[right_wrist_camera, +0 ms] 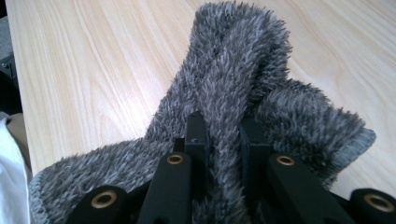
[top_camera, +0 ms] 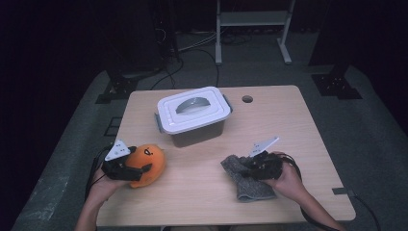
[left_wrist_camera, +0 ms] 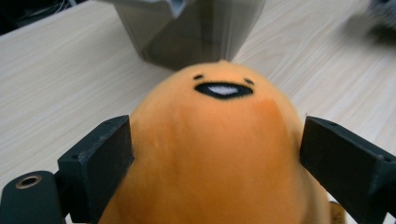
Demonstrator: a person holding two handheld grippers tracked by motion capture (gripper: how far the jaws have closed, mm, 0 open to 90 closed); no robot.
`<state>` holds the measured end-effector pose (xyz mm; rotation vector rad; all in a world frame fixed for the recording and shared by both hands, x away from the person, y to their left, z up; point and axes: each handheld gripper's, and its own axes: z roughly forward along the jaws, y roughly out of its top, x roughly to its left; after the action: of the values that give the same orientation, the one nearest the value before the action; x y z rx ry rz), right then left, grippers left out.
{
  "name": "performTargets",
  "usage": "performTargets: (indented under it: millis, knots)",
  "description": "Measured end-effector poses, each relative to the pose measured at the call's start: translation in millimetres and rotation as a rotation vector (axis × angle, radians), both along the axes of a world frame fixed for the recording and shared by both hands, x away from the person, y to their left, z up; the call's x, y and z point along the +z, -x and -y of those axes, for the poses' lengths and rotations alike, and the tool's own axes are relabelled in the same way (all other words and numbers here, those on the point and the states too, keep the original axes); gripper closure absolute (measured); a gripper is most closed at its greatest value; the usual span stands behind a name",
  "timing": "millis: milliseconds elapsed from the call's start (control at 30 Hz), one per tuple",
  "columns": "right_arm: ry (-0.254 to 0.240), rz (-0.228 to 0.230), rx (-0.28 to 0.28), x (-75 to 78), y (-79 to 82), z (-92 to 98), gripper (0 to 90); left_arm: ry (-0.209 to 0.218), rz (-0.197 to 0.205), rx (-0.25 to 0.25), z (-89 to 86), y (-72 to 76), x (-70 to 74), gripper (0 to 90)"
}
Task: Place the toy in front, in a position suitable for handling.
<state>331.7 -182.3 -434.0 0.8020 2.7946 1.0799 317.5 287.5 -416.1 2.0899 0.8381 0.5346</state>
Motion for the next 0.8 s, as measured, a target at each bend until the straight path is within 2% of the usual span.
performTargets:
  millis: [67, 100, 133, 200, 233, 267, 333, 400, 567, 700, 800]
  knots:
    - [-0.002, 0.001, -0.006, 0.5, 1.5, 4.6, 76.8, 0.013, -0.004, 0.012, -1.5, -1.1, -4.2, 11.5]
    - [-0.002, 0.001, -0.006, 0.5, 1.5, 4.6, 76.8, 0.013, -0.004, 0.012, -1.5, -1.1, -4.2, 14.3]
    - [-0.006, 0.002, -0.017, 1.1, 3.1, 9.7, 76.8, 0.035, -0.012, 0.028, -2.8, -1.5, -7.7, 16.1]
    - [-0.013, 0.006, -0.023, 1.6, 4.5, 15.4, 76.7, 0.041, -0.006, 0.024, -2.9, -0.8, -8.7, 22.8]
    - [-0.013, 0.006, -0.023, 1.6, 4.5, 15.4, 76.7, 0.033, 0.0, 0.025, -2.5, 0.2, -9.0, 22.8]
    - [-0.018, 0.005, -0.033, 2.3, 6.1, 20.7, 76.6, 0.021, 0.004, 0.028, -1.9, 0.9, -8.8, 30.3]
    - [-0.02, 0.005, -0.038, 2.3, 6.5, 23.3, 76.6, 0.013, 0.002, 0.03, -1.9, 0.9, -8.1, 32.9]
    - [-0.022, 0.005, -0.046, 2.4, 7.6, 29.2, 76.6, -0.003, 0.004, 0.03, -1.3, 0.9, -7.0, 40.8]
    - [-0.037, 0.006, -0.067, 1.7, 10.8, 41.2, 76.5, -0.019, 0.01, 0.023, 1.2, 0.9, -3.8, 49.4]
    - [-0.045, 0.002, -0.085, 0.9, 13.4, 50.9, 76.5, 0.006, 0.021, 0.015, 0.2, 1.6, 0.6, 52.9]
    - [-0.048, 0.004, -0.099, 0.7, 15.2, 59.3, 76.4, 0.044, 0.016, 0.006, -1.3, 2.7, 5.1, 53.0]
